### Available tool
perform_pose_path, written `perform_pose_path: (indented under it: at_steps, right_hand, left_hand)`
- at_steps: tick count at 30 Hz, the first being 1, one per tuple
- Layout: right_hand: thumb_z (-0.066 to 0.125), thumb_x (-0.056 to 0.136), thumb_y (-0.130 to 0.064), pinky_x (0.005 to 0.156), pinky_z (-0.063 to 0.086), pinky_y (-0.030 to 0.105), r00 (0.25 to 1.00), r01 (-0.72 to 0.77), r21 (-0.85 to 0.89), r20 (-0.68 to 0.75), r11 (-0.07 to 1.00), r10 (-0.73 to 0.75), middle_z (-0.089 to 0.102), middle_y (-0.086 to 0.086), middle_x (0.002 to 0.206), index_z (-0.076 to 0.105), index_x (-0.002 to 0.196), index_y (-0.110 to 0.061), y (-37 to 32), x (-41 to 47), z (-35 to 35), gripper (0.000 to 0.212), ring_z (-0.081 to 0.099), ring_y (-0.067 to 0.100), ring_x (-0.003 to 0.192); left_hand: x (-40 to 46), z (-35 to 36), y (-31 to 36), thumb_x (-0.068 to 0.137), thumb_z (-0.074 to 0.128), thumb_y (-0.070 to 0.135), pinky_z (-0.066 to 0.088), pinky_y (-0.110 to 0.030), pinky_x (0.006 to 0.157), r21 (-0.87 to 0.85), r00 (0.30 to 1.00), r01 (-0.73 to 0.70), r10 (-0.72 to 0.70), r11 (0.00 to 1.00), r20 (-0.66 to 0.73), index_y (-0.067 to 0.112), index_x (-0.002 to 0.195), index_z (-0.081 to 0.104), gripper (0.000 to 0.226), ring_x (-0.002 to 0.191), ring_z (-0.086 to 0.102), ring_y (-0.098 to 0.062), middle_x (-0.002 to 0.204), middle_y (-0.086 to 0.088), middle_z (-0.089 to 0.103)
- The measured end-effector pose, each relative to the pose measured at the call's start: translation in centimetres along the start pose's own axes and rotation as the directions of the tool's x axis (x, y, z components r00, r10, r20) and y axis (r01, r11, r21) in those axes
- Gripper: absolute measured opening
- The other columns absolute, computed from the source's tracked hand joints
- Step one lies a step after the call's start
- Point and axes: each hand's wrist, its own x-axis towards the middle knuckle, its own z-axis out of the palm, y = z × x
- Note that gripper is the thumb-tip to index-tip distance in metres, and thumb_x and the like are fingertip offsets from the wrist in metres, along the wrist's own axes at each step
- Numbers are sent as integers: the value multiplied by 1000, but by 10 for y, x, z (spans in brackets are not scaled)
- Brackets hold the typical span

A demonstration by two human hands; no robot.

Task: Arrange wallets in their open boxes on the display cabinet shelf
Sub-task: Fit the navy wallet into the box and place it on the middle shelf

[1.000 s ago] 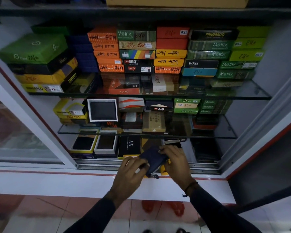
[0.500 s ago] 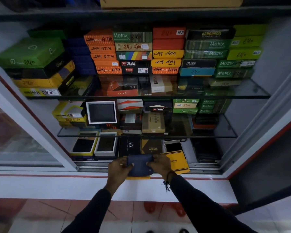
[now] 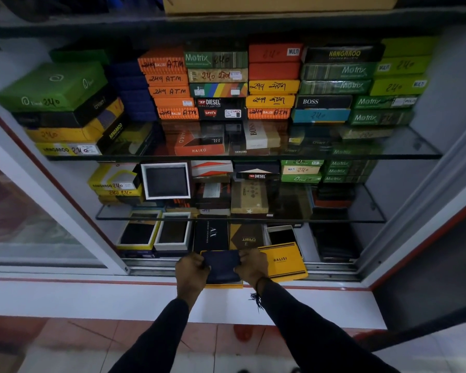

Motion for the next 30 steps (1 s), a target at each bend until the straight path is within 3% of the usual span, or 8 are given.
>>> perform_pose_path:
  at_steps: [4,7,11,16,22,24,27,30]
  right_hand:
    - [74,75,-12,69,52,26,998,-57,34,7,998,56,71,6,103,64,105,-11,-3,-4,11,31,69,25,99]
    - [73,75,-19,73,59,30,994,-105,107,3,989,105,71,4,94,66,99,-13,-5,-6,10,26,70,22,91]
    - [77,76,-32,72,58,30,987,-60,249,-129,967,95,75,-1,85,73,89,-18,-11,-19,-9,20,69,14,77]
    - [85,66,-13,75,59,31,947,187,596,-321,781,19,73,-5,84,68,89,-19,-26,-47,-62,29,69,10,80]
    - [84,69,-10,77,58,30,866,328,606,-499,724,26,70,-8,90,64,98,-22,-72,-20,-119,36,68,10,85]
    - [82,70,-7,79,59,31,838,342,617,-541,709,67,66,-11,89,63,97,-24,-89,0,-130,37,65,7,82]
    - [80,71,-1,81,57,28,829,304,629,-545,716,127,66,-5,95,66,102,-16,-106,28,-141,37,62,10,85]
    - [81,69,-3,83,54,28,898,171,560,-427,811,105,72,4,106,68,106,-12,-105,51,-145,40,65,18,95]
  left_hand:
    - [5,1,0,80,75,11,42,-23,51,60,980,115,-123,992,153,4,86,71,9,75,67,-25,78,-4,68]
    - [4,-3,4,88,66,12,39,-23,50,86,964,161,-175,983,200,1,90,72,13,77,63,-24,79,-6,64]
    - [-16,-19,17,87,70,14,40,-19,52,-4,999,45,-45,999,14,8,87,73,7,80,71,-28,79,-3,69]
    - [-46,-59,69,87,75,23,43,-13,64,-202,962,-186,136,962,-237,16,113,67,29,92,61,-14,106,3,62]
    - [-6,-76,134,88,75,23,42,-3,61,-240,917,-326,244,914,-316,14,119,62,35,95,55,-5,116,3,58]
    - [19,-73,150,86,76,21,47,-10,71,-220,898,-373,291,902,-330,13,115,64,32,95,60,-11,115,-2,62]
    - [60,-58,165,86,76,23,57,-34,85,-144,912,-340,289,929,-291,12,116,64,34,103,63,-21,118,-7,64]
    - [89,-41,165,87,74,28,56,-34,88,-55,964,-234,224,971,-145,15,124,59,42,111,63,-23,128,-9,61]
